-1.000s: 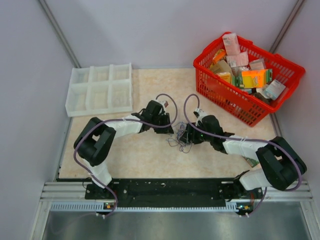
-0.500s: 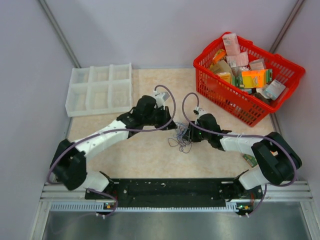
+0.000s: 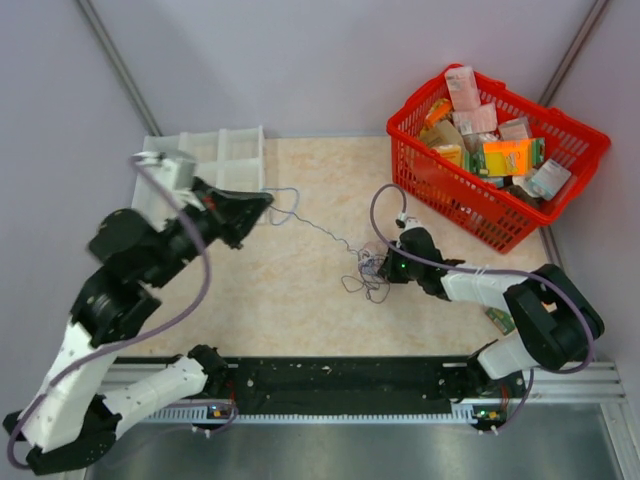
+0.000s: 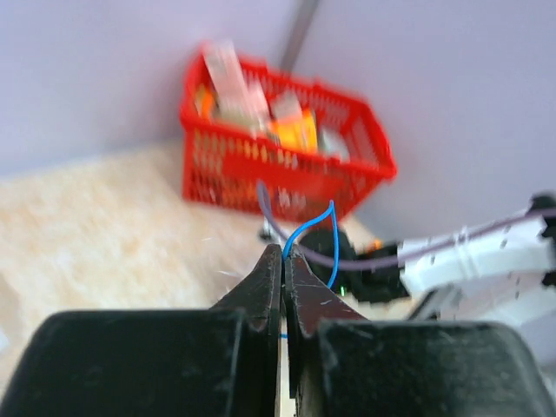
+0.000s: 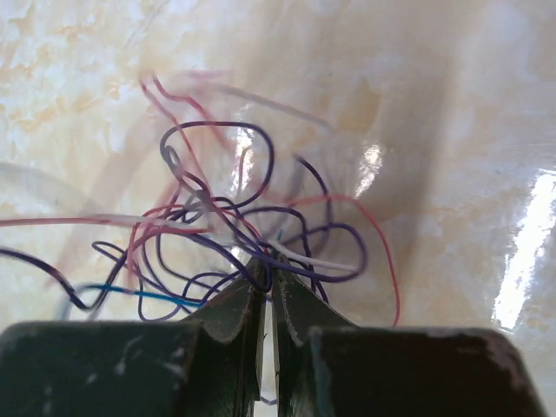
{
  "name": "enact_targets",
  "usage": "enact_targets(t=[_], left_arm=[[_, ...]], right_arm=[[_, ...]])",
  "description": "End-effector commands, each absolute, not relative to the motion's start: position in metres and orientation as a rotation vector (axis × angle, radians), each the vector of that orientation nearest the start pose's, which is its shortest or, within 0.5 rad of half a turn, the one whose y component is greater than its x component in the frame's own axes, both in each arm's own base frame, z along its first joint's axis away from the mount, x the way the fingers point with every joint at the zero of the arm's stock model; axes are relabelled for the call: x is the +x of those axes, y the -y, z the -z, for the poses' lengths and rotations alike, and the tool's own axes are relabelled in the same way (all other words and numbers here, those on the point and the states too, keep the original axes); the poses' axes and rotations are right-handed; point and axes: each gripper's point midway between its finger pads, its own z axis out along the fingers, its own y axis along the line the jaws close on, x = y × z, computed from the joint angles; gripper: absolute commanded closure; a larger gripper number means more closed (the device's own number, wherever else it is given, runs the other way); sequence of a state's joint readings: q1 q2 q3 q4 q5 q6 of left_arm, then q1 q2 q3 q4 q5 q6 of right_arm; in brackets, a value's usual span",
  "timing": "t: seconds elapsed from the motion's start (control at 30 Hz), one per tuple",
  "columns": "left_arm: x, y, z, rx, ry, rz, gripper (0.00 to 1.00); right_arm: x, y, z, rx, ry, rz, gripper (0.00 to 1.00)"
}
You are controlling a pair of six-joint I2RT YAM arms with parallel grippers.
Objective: Untangle the cables
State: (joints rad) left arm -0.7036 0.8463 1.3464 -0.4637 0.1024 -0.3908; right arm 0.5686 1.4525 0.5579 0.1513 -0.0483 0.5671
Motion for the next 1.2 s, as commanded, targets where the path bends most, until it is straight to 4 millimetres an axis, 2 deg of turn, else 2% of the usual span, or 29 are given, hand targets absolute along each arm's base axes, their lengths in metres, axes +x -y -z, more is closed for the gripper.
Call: enact_targets(t=[0.0,0.03,0.1,0.17,0.37,0.43,0.53,0.67,0.73,0.87,0.93,1.0,1.07,1.13,1.17], left_arm=[[0.172,0.135,-0.525,0.18,-1.359,0.767,1.0],[0.166,0.127,-0.535,0.165,-1.334,0.762,1.0],[0.162,0.117,-0.542,0.138,-1.328,0.744,1.0],[0.163,0.111,-0.542,0.127,-1.357,0.71,1.0],[0.162,0.07,-0.542,-0.028,-1.366,0.589,1.0],[0.161,0.063,-0.544,-0.047,-1.357,0.571,1.0],[0.157,0.06,-0.553,-0.042,-1.348,0.569,1.0],[0.148,0.03,-0.57,-0.157,-1.296,0.531,1.0],[0.145,0.027,-0.571,-0.161,-1.275,0.539,1.0],[0.151,0.03,-0.561,-0.156,-1.334,0.507,1.0],[0.153,0.032,-0.554,-0.158,-1.36,0.507,1.0],[0.157,0.046,-0.548,-0.123,-1.384,0.536,1.0],[0.161,0.063,-0.542,-0.073,-1.419,0.575,1.0],[0.163,0.078,-0.54,-0.027,-1.448,0.617,1.0],[0.165,0.087,-0.539,-0.006,-1.458,0.64,1.0]], right_arm=[[0.293,-0.204,-0.044,0.052,-2.343,-0.585,0.96],[0.293,-0.202,-0.044,0.058,-2.343,-0.582,0.96],[0.293,-0.2,-0.043,0.069,-2.348,-0.58,0.96],[0.296,-0.192,-0.041,0.1,-2.348,-0.536,0.96],[0.299,-0.17,-0.035,0.204,-2.354,-0.485,0.97],[0.299,-0.168,-0.036,0.211,-2.352,-0.474,0.97],[0.3,-0.149,-0.035,0.281,-2.344,-0.38,1.0],[0.299,-0.123,-0.039,0.379,-2.304,-0.28,1.0],[0.299,-0.117,-0.046,0.385,-2.271,-0.25,1.0],[0.299,-0.104,-0.059,0.407,-2.202,-0.211,1.0],[0.297,-0.11,-0.067,0.344,-2.194,-0.254,1.0],[0.299,-0.13,-0.08,0.22,-2.153,-0.384,0.93],[0.295,-0.159,-0.094,0.05,-2.094,-0.56,0.8],[0.282,-0.186,-0.103,-0.106,-2.05,-0.7,0.55],[0.275,-0.199,-0.108,-0.186,-2.029,-0.754,0.47]])
